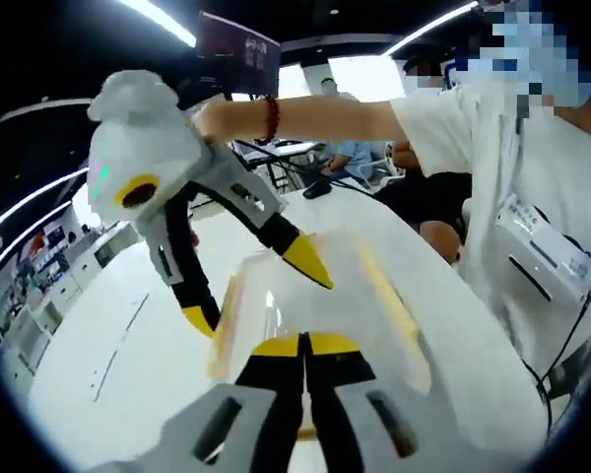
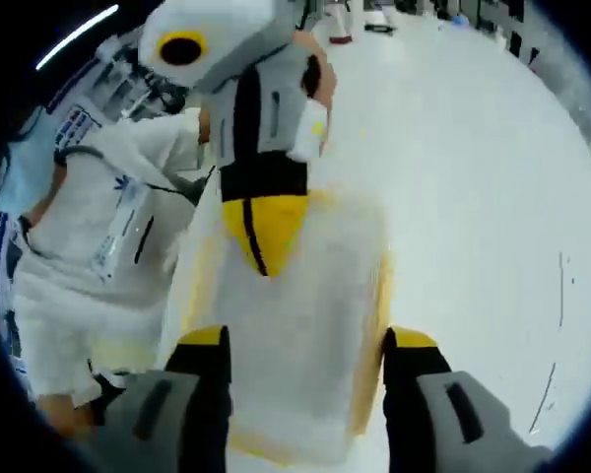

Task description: Snap each plastic latch of the storage box into its locked position after aligning the lid with the box until every specified latch is closed and the lid sits flush.

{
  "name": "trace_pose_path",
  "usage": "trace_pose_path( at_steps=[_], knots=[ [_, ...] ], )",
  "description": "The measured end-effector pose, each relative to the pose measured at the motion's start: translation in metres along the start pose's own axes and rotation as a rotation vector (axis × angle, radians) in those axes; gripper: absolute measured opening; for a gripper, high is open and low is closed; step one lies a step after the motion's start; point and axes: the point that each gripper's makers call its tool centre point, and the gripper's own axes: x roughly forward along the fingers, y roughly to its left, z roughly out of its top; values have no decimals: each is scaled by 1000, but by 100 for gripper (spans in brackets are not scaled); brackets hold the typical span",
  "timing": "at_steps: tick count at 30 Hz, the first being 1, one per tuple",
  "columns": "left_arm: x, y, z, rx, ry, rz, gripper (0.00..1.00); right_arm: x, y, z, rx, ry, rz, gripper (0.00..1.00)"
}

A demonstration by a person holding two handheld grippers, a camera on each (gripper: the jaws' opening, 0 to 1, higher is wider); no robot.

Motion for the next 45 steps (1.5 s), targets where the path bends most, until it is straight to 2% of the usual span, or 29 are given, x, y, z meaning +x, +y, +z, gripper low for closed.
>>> trace_pose_path(
  at_steps=[1,2,3,6,8,11,14,16,19,20,23,26,28,31,33,36,37,39,43,44,45],
  knots=[
    [0,5,1,8,41,4,12,-4,2,-3,-17,-22,-37,57],
    [0,10,0,7,94,0,19,-8,8,-6,6,-87,-111,56],
    [1,15,-1,-2,144,-11,26,-8,23,-9,-13,-119,-110,52],
    [7,28,-5,-1,289,-54,27,-10,46,-15,-75,-195,-189,38],
    [12,30,-3,-3,337,-102,27,-10,59,-16,-91,-233,-190,33],
    [17,38,-2,-48,395,-114,28,-7,63,-19,-106,-237,-239,24],
    [18,40,-7,-67,447,-144,30,-7,63,-18,-126,-228,-284,25],
    [19,45,-15,-132,522,-188,33,-5,62,-15,-136,-231,-300,25],
    [18,53,-22,-202,569,-207,34,-6,62,-11,-138,-233,-321,25],
    [17,49,-24,-242,593,-243,34,-5,62,-10,-140,-237,-329,24],
    [19,46,-26,-284,626,-315,33,-5,63,-8,-145,-248,-357,23],
    [21,42,-27,-330,656,-359,33,-5,69,-7,-165,-252,-393,18],
    [22,40,-27,-354,663,-377,34,-9,69,-6,-205,-241,-447,17],
    [25,38,-28,-396,688,-390,37,-12,70,-6,-223,-223,-497,18],
    [26,36,-27,-394,695,-403,38,-16,70,-9,-258,-179,-529,18],
    [31,29,-26,-421,739,-411,44,-24,62,-18,-322,-49,-626,18],
    [32,25,-25,-404,749,-413,46,-25,64,-20,-345,-15,-627,18],
    [33,23,-24,-397,773,-400,48,-23,66,-19,-339,-19,-627,17],
    [33,23,-24,-403,790,-381,48,-18,67,-23,-364,8,-615,6],
    [33,23,-24,-408,791,-382,48,-18,65,-24,-361,5,-617,2],
    [33,24,-23,-406,794,-382,48,-16,65,-29,-319,-1,-596,0]
  ],
)
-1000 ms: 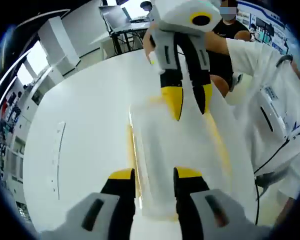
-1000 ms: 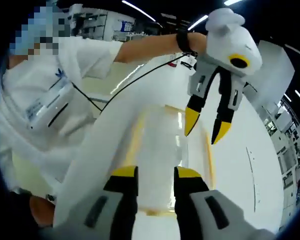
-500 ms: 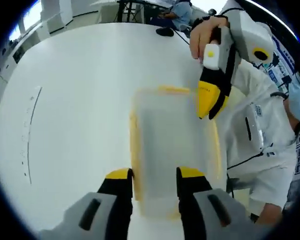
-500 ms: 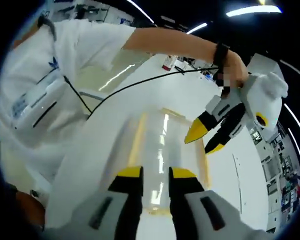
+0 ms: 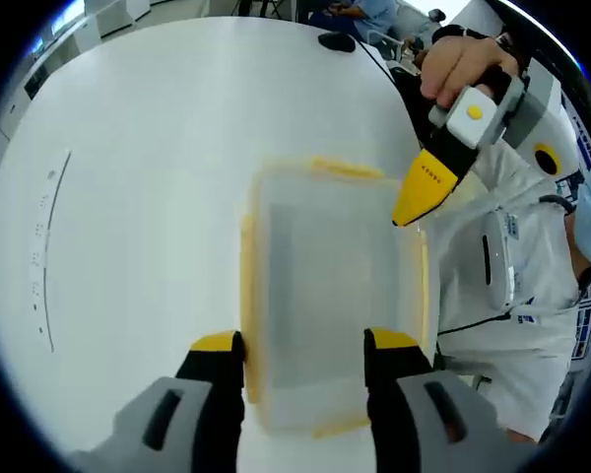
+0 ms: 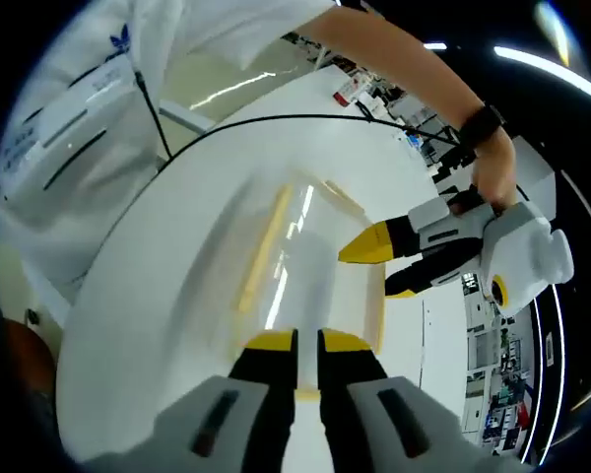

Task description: Snap each plastic latch of the storage box into its locked position after aligning the lid with the box until every specified latch is closed and the lid sits flush.

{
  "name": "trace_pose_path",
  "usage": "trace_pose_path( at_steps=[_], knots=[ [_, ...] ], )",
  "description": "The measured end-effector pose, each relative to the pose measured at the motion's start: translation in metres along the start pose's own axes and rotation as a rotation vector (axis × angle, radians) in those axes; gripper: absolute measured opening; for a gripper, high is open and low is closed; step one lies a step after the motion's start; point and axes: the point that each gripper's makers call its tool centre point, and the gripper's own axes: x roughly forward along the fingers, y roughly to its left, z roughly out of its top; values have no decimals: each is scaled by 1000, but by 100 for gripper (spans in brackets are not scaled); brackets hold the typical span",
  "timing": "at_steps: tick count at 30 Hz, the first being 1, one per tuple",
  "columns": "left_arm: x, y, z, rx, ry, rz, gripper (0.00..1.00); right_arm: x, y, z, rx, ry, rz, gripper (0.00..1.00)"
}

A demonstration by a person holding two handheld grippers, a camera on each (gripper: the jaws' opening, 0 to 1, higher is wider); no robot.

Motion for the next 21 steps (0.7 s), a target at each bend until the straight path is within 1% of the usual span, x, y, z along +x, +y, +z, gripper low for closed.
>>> trace_pose_path(
  at_steps=[1,2,3,7,9,10,11,12,13,14,15,16,17,20,21],
  knots=[
    [0,-1,0,-1,7,4,48,0,-6,2,8,-22,-32,0],
    [0,-1,1,3,13,8,49,-1,-4,-1,-12,-15,-14,0],
    [0,0,1,1,17,9,49,-2,-4,-1,-20,-24,-9,0],
    [-1,-1,0,11,32,17,53,-2,-5,0,-5,-24,6,0],
    [1,-4,-2,42,48,19,56,-1,-6,-1,6,-28,4,0],
    [2,-6,-3,47,61,17,66,0,-6,-1,6,-31,-2,0],
    [8,-17,-10,95,97,-25,80,0,-6,-1,2,-32,-7,0],
    [18,-31,-18,114,139,-69,95,0,-6,-1,0,-33,-9,0],
    [22,-21,-22,132,195,9,91,0,-7,-1,0,-33,-11,0],
    [14,-14,-24,76,226,46,91,0,-8,0,1,-38,-18,0],
    [14,-15,-14,37,163,35,90,0,-8,0,0,-38,-16,0],
    [12,-12,-15,62,157,35,90,0,-8,-1,-1,-38,-16,0],
    [13,-13,-15,65,151,32,90,0,-8,-1,-2,-37,-16,0],
    [15,-12,-15,61,136,9,88,-1,-8,-1,-7,-36,-23,0],
    [14,-13,-14,55,124,-2,85,0,-8,-1,-8,-37,-28,0]
  ],
)
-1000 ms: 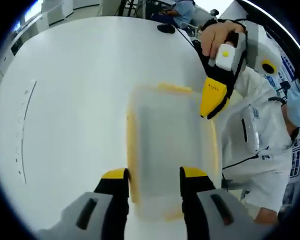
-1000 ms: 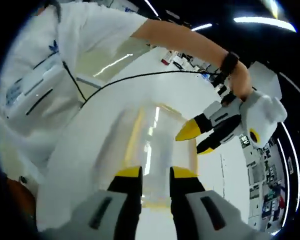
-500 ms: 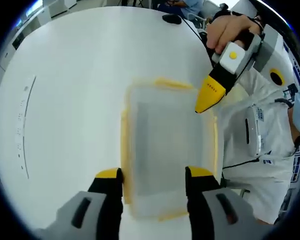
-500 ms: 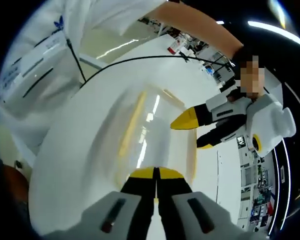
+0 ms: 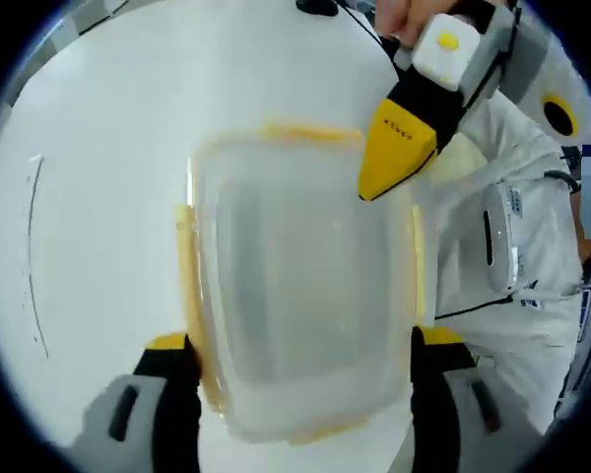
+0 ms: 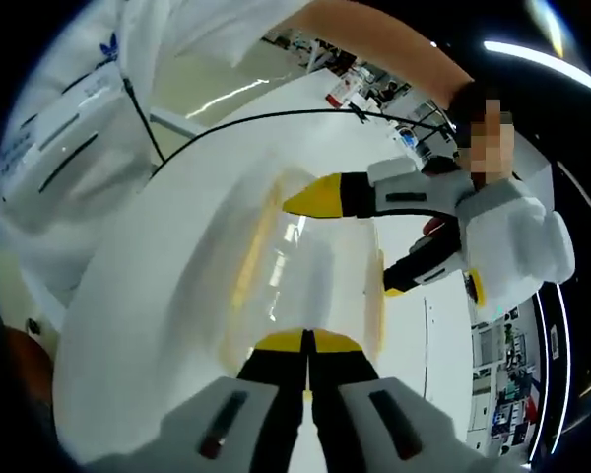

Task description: Snap each plastic latch of the storage box into its locked position after aligning the lid with the box until every specified latch is closed and the lid sits flush.

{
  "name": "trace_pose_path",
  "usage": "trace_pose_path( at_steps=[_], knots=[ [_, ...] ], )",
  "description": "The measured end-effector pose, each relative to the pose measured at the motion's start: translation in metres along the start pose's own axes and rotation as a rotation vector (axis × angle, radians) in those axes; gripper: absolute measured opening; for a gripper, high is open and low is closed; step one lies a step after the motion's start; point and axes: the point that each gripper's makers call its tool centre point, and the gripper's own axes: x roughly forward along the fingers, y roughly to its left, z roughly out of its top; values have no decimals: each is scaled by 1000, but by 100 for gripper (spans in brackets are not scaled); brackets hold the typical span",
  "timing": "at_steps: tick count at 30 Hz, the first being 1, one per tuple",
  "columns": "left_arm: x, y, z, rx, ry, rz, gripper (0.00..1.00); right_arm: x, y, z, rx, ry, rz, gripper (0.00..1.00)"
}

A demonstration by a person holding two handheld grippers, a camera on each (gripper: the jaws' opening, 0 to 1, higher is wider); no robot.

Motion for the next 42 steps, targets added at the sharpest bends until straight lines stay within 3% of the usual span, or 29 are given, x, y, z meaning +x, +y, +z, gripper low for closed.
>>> trace_pose_path(
  at_steps=[2,9,16,24,31,36,38,40,42],
  knots=[
    [-1,3,2,-17,-32,-12,82,0,0,-1,3,-6,-6,0],
    [1,-3,5,-13,-106,8,86,2,-1,0,0,-26,-11,0],
    [2,-2,6,-12,-112,8,86,5,-1,3,18,-44,-20,0],
    [2,-4,5,-17,-60,11,86,5,1,3,-3,-31,-76,0],
    [-6,-6,8,26,-136,63,85,5,0,5,5,-50,-79,0],
    [-5,-4,9,28,-87,66,84,7,-1,6,21,-56,-74,0],
    [-6,-3,8,31,-84,61,83,7,-1,7,18,-47,-74,0],
    [-8,-1,8,27,-90,56,80,7,-1,6,83,-32,-76,0],
    [-8,-1,8,21,-90,52,79,8,-1,6,66,-32,-79,0]
  ],
)
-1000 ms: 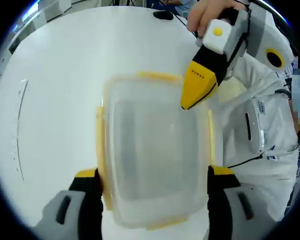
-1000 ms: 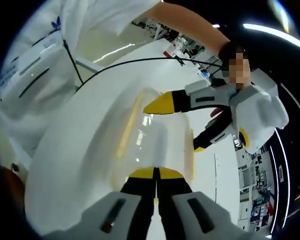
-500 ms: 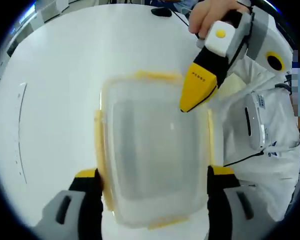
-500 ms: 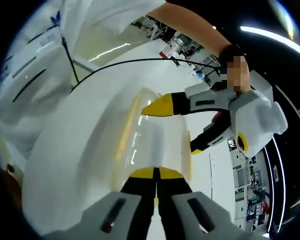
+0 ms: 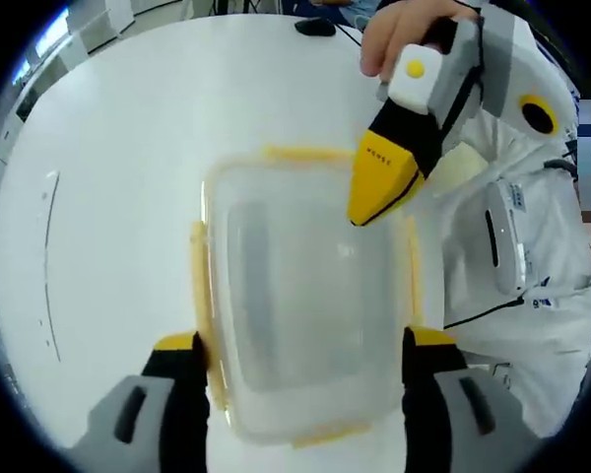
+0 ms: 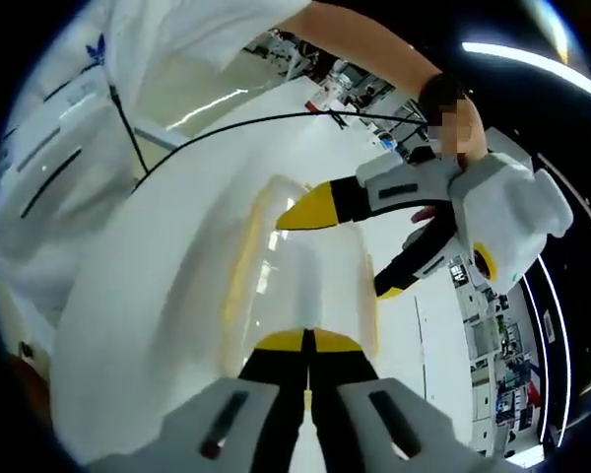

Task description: Snap each plastic latch of the storage box into its locked position after aligning the lid with the box until every specified latch is closed and the lid sits flush.

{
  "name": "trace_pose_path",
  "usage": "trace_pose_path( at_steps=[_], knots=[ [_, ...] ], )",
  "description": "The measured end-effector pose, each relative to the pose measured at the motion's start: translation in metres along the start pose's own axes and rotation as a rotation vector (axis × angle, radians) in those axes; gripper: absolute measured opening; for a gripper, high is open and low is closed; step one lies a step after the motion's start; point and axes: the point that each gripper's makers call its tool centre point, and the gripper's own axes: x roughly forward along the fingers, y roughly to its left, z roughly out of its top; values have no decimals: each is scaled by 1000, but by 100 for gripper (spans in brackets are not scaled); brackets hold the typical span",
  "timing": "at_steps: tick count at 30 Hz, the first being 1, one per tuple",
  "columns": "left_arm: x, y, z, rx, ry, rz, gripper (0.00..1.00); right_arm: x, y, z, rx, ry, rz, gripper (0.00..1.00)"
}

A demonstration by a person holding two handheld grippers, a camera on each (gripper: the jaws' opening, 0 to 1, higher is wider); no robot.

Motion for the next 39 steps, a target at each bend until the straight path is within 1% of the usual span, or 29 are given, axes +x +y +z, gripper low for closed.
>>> trace_pose_path(
  at_steps=[3,4,9,12,15,18,19,23,24,26,27,29,32,33,37,39],
  knots=[
    [0,0,0,-4,3,-7,76,0,1,-1,1,2,-12,0],
    [0,1,1,-3,7,-8,75,0,1,-1,14,-5,-16,0],
    [0,4,2,-6,-3,-18,69,0,2,-1,17,-11,-33,0],
    [-1,7,2,-8,1,-28,65,3,1,2,37,-33,-41,0],
    [-1,8,2,-10,4,-39,63,4,4,2,32,-37,-48,0],
    [4,4,6,-9,7,-39,63,2,5,2,19,-28,-53,0],
    [4,3,6,-9,-7,-45,62,2,5,2,22,-29,-54,0],
    [8,4,9,-15,-4,-53,62,3,5,0,28,-37,-57,0],
    [9,4,10,-16,-1,-55,61,3,6,0,28,-39,-59,0],
    [11,5,10,-21,39,-68,61,2,7,0,32,-42,-62,0],
    [11,6,11,-18,34,-71,61,3,8,-1,31,-44,-65,0],
    [13,4,10,-20,43,-75,61,2,8,-1,30,-47,-71,0],
    [13,3,9,-16,7,-84,62,1,8,-1,44,-61,-71,0],
    [14,2,9,-18,10,-84,62,1,8,-1,45,-63,-71,0],
    [12,4,9,-11,-40,-87,62,5,6,-2,41,-64,-84,0],
    [11,5,10,-10,-79,-94,63,3,6,-1,45,-60,-85,0]
  ],
)
